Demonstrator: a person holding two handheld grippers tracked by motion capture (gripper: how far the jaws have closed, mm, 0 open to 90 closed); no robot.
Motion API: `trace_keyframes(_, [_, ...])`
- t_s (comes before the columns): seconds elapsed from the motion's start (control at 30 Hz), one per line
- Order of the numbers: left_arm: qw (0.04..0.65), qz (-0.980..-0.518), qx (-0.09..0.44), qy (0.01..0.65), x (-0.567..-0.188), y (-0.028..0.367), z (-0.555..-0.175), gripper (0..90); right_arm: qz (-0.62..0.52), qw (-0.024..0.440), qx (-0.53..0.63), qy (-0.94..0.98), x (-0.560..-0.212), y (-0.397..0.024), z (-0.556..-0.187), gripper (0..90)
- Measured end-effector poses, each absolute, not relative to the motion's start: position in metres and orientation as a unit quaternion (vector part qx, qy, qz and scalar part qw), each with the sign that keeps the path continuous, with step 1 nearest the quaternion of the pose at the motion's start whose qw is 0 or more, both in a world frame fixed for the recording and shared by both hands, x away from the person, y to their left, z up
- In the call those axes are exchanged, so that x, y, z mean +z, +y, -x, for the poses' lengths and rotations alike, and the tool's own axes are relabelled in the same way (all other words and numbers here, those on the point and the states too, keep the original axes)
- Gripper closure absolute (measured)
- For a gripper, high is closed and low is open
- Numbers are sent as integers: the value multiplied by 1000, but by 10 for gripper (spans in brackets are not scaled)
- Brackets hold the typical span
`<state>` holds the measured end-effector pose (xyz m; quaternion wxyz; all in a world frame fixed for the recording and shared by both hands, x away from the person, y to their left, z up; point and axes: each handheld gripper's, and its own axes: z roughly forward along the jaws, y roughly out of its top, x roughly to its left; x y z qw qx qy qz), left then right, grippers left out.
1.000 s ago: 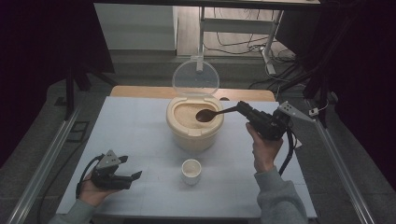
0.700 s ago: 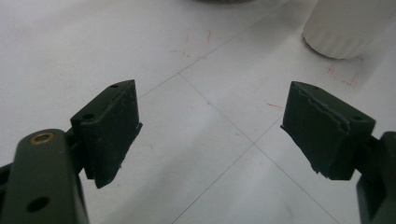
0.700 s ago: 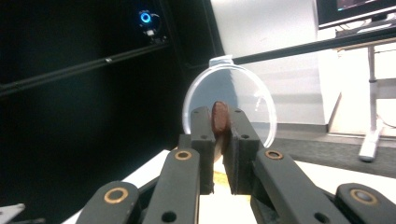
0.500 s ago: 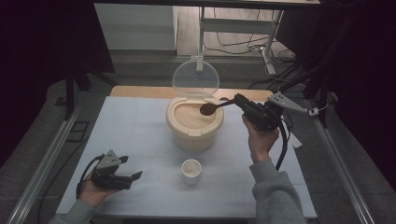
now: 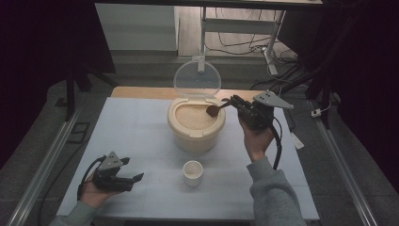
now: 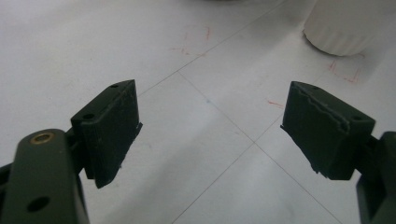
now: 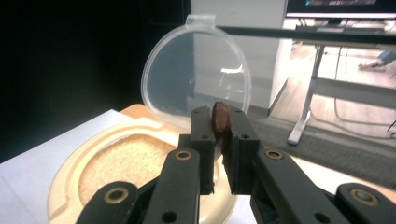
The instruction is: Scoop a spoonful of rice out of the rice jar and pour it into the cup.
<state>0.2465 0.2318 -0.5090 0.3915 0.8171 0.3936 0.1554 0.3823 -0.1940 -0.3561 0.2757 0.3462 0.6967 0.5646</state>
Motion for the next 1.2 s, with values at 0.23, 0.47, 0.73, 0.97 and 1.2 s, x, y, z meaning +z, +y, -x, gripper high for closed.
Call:
trace_keyframes(0.23, [391, -817, 156, 394, -509, 231, -246, 188, -390, 203, 578, 688, -378, -193, -392, 833])
trace_keyframes(0.47, [389, -818, 156, 394, -509, 231, -247, 187, -451, 116, 606, 645, -402, -205, -402, 833])
trace_keyframes(0.73, [389, -819, 155, 393, -510, 231, -248, 187, -485, 70, 616, 617, -409, -212, -406, 832])
trace_keyframes(0.97, [390, -818, 155, 393, -509, 231, -247, 187, -501, 50, 622, 600, -408, -215, -405, 831])
trace_keyframes(1.2, [390, -819, 156, 392, -509, 231, -247, 187, -520, 20, 633, 574, -407, -226, -405, 834])
